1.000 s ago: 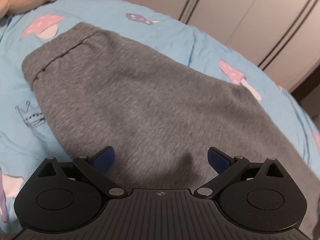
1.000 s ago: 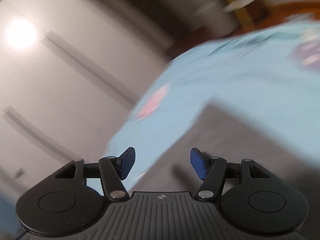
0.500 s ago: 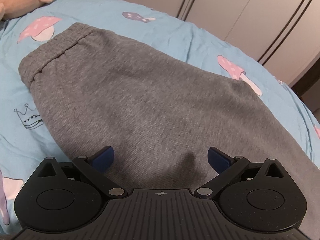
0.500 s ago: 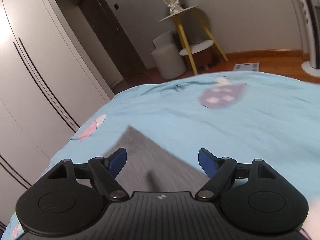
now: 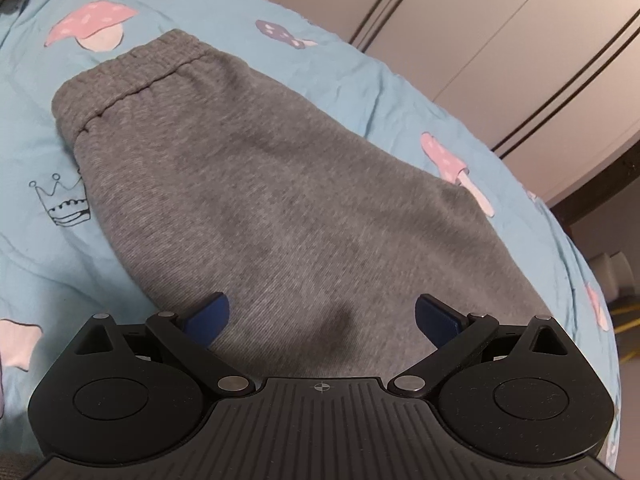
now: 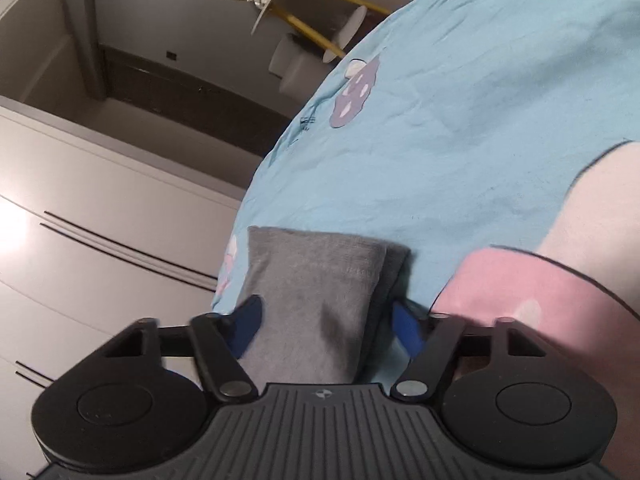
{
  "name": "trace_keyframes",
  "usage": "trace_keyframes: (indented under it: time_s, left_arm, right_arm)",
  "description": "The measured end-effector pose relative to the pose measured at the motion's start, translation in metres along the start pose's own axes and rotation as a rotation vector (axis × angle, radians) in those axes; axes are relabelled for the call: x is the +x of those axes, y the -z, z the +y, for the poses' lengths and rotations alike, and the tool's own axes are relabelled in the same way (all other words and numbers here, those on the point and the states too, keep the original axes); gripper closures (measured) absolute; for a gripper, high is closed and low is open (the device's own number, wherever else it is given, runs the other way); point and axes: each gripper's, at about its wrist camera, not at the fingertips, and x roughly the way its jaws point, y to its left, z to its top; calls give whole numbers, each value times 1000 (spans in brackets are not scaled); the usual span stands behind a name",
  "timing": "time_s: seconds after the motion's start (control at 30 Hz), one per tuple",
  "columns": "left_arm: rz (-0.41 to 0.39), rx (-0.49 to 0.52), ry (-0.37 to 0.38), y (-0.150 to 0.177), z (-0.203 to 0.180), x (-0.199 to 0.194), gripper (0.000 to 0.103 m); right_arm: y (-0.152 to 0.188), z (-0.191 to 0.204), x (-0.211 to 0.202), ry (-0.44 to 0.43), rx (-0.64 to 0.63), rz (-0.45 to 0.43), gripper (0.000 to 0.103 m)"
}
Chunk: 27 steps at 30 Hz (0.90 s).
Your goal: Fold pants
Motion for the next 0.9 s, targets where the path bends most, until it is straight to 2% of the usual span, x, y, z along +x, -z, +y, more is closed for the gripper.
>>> trace_keyframes:
  time_s: [0.03, 0.1, 0.13, 0.2, 0.27, 0.47, 0.6, 0.77, 0.9]
  left_arm:
    - [-4, 7, 1, 0, -1, -1, 1]
    - [-3, 24, -4, 1, -4, 1, 1]
    - [-1, 33, -9, 1, -6, 2, 1]
    - [3, 45, -17, 1, -8, 5, 1]
    - [7, 48, -21, 1, -8, 6, 1]
    - [16, 40, -26, 1, -7, 9, 1]
    - [19, 41, -25, 1, -7, 11, 1]
    - [21, 34, -18, 0, -6, 10, 1]
    - [22, 30, -11, 0, -6, 10, 1]
  right_arm:
    - [-2, 0, 3, -11, 11, 5, 49]
    - [-4, -1, 13, -36, 26, 49, 58]
    - [-4, 0, 19, -29, 21, 60, 68]
    - [-2, 1, 31, -19, -12, 80, 76]
    - [0, 1, 38, -18, -28, 79, 79]
    - [0, 5, 38, -29, -70, 71, 79]
    - [-3, -1, 32, -54, -43, 74, 80]
    - [-2, 2, 28, -9, -7, 76, 89]
    - [0, 17, 23, -17, -69, 49, 92]
